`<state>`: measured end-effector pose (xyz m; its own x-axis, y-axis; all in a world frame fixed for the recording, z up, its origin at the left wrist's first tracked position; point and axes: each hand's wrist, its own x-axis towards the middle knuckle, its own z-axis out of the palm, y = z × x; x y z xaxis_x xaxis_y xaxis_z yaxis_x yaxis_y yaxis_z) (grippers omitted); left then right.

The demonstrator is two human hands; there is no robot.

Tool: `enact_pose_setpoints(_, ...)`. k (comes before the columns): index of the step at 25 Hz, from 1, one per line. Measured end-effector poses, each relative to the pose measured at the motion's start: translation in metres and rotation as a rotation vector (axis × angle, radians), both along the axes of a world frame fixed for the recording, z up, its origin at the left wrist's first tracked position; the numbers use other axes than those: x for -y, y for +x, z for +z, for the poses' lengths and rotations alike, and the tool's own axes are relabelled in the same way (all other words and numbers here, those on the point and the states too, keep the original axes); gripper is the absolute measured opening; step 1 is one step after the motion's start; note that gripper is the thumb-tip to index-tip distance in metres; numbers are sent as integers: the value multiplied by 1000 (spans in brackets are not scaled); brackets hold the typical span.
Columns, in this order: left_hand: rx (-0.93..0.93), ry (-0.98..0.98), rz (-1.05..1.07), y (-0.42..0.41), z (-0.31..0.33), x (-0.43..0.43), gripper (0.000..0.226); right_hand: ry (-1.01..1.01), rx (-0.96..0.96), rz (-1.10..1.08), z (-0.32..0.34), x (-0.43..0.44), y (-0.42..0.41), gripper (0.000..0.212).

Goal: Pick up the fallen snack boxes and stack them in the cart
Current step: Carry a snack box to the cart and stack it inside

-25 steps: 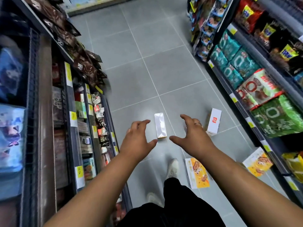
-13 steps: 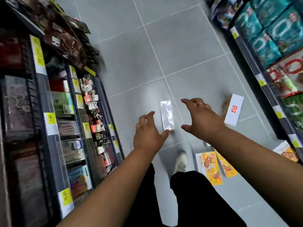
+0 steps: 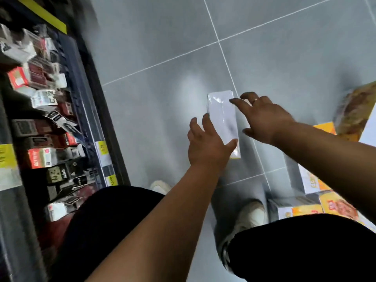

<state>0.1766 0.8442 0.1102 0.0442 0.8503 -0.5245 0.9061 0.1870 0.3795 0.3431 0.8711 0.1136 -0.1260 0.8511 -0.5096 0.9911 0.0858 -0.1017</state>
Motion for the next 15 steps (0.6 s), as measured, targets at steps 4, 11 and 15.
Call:
enact_pose_setpoints(4, -20, -63, 71, 26, -93, -12, 112, 80, 57, 189, -88, -36, 14, 88)
enact_pose_setpoints(11, -43, -115, -36, 56, -151, -15, 129, 221, 116, 424, -162, -66, 18, 73)
enact_pose_setpoints(15, -69, -17, -186, 47, -159, -38, 127, 444, 72, 387, -178, -69, 26, 59)
